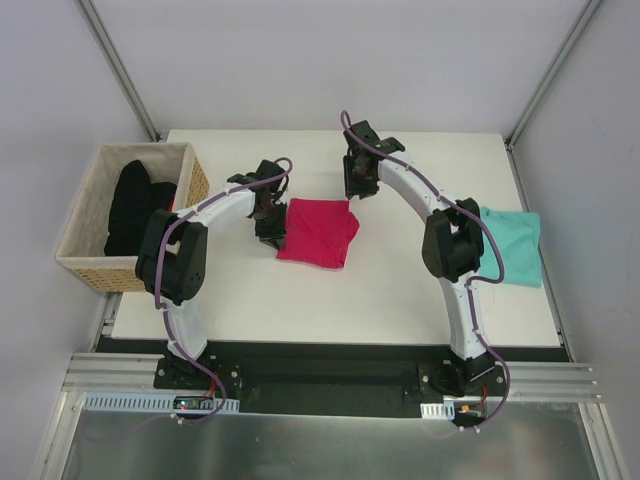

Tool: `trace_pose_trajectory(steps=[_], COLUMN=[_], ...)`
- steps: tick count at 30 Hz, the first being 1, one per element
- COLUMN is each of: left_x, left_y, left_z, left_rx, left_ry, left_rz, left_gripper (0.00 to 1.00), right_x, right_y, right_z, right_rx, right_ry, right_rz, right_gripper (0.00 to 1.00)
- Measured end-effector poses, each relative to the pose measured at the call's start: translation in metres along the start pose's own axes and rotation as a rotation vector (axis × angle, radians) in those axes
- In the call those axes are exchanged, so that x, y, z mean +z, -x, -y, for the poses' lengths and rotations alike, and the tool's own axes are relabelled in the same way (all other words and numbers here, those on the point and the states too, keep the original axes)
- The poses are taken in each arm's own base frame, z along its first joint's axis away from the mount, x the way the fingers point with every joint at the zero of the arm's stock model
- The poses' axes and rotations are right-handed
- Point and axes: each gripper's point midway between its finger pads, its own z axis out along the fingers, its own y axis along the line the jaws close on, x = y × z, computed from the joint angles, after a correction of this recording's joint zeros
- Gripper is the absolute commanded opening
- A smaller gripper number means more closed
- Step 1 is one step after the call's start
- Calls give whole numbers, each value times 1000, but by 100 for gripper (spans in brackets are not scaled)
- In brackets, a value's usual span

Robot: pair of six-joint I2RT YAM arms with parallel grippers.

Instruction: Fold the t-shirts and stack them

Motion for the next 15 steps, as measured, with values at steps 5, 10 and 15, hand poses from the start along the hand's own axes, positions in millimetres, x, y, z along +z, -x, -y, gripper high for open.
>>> trace_pose_trajectory(steps=[5, 10, 15], left_x=[0, 0, 1], left_y=[0, 0, 0], left_z=[-1, 0, 0], left_rx=[1, 6, 7], left_ry=[-1, -4, -5], left_rz=[0, -1, -4], left_gripper=[0, 0, 0], right_x=[0, 0, -2], right_y=[0, 0, 2], right_z=[0, 0, -1], right_rx=[1, 5, 6], right_ry=[0, 2, 4], right_rz=[0, -1, 2], right_gripper=[36, 36, 37])
